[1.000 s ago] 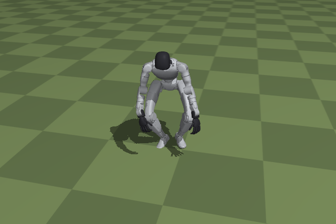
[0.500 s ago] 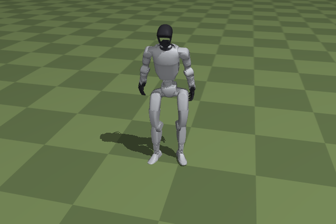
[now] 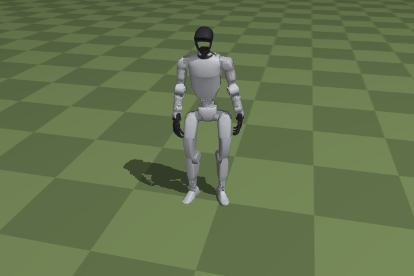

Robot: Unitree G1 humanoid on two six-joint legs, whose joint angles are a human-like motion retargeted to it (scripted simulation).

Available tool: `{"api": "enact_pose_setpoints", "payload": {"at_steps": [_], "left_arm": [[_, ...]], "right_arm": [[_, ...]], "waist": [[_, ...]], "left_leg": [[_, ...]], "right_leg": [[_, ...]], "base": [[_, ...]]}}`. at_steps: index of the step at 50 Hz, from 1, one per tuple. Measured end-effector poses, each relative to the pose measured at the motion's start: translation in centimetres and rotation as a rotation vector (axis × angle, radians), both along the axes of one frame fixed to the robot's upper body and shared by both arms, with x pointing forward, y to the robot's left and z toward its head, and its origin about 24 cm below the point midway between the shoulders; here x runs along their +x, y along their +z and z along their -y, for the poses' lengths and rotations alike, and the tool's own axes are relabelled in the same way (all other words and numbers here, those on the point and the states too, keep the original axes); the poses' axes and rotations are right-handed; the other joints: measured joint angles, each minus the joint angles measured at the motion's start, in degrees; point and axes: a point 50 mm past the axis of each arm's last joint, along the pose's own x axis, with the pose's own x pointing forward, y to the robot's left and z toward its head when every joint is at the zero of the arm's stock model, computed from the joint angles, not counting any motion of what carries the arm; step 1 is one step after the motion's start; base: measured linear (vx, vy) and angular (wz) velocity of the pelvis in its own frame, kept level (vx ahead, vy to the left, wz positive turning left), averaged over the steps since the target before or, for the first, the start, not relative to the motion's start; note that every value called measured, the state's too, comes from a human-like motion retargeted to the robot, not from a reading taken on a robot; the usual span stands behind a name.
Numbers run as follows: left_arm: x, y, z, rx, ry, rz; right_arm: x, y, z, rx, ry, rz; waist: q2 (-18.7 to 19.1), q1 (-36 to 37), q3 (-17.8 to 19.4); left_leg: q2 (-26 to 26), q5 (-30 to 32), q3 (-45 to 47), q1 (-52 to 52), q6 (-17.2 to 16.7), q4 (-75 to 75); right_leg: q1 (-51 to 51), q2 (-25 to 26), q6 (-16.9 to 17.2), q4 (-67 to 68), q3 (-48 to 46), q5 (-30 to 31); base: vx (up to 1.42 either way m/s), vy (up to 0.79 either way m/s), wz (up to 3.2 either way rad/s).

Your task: Upper body actions

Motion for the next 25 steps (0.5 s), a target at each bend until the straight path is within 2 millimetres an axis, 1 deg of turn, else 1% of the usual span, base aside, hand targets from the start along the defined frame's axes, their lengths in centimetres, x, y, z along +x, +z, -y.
{"api": "enact_pose_setpoints", "payload": {"at_steps": [5, 6, 10, 12, 15, 18, 20, 22, 25], "left_arm": [[5.0, 0.8, -1.1, 0.052, -0.084, 0.115], [6.1, 1.1, -1.3, 0.07, -0.095, 0.141], [11.6, 2.8, -1.6, 0.123, -0.133, 0.271], [15.0, 4.3, -1.9, 0.149, -0.167, 0.359], [19.6, 7.0, -2.6, 0.199, -0.234, 0.468], [23.8, 10.2, -2.9, 0.247, -0.288, 0.585], [26.7, 13.2, -3.3, 0.275, -0.335, 0.676], [29.3, 16.3, -3.6, 0.314, -0.398, 0.751], [32.3, 20.5, -3.6, 0.397, -0.451, 0.848]], "right_arm": [[2.9, 0.7, -1.8, 0.059, 0.005, 0.051], [3.8, 0.9, -2.1, 0.064, 0.019, 0.072], [8.4, 2.8, -3.4, 0.073, 0.071, 0.198], [11.3, 4.3, -4.0, 0.087, 0.093, 0.294], [15.2, 7.0, -4.3, 0.097, 0.118, 0.424], [18.9, 10.1, -4.5, 0.099, 0.162, 0.544], [21.5, 12.8, -4.5, 0.095, 0.191, 0.632], [23.8, 15.7, -4.1, 0.088, 0.201, 0.724], [26.5, 19.9, -4.0, 0.086, 0.212, 0.846]], "waist": [[-0.1, 1.0, 0.4], [-0.2, 1.1, 0.8], [-0.4, 1.7, 3.0], [-0.9, 1.5, 3.5], [-1.4, 2.8, 3.8], [-1.6, 2.8, 3.8], [-2.2, 2.9, 4.3], [-2.7, 2.4, 5.2], [-2.4, 2.5, 6.1]], "left_leg": [[0.2, -0.5, 0.7, 0.1, 0.0, 0.9], [0.5, -0.8, 1.0, -0.3, -0.1, 1.6], [2.4, -3.8, 1.3, -5.1, -0.4, 8.3], [4.1, -7.2, 0.7, -11.3, -1.0, 16.6], [7.5, -13.0, 0.5, -20.5, -1.6, 29.6], [9.9, -18.2, 0.0, -29.3, -1.6, 41.8], [11.3, -21.8, 0.1, -35.6, -1.3, 50.4], [11.8, -24.8, -0.5, -41.9, -0.6, 58.7], [13.6, -28.1, -1.7, -50.4, 0.5, 68.9]], "right_leg": [[-0.6, -0.5, 0.3, 1.8, 0.2, -0.6], [-1.1, -0.7, 0.4, 2.8, 0.3, -1.0], [-6.9, -1.6, 1.2, 11.0, 2.4, -4.4], [-12.2, -2.8, 1.8, 16.6, 3.8, -6.5], [-19.1, -5.1, 3.0, 25.3, 3.4, -10.4], [-28.3, -5.7, 3.3, 36.7, 5.7, -15.3], [-34.7, -6.6, 3.2, 44.5, 7.4, -18.6], [-41.0, -6.7, 3.1, 52.2, 9.7, -21.9], [-49.2, -4.4, 2.7, 61.7, 11.3, -26.0]], "base": [[-0.03, -0.01, -0.06], [-0.12, -0.03, -0.13], [-0.25, -0.06, -0.09], [-0.35, -0.1, 0.17], [-0.28, -0.11, -0.06], [-0.22, -0.03, -0.04], [-0.3, 0.0, 0.02], [-0.27, -0.02, 0.38], [-0.22, -0.06, 0.15]]}}
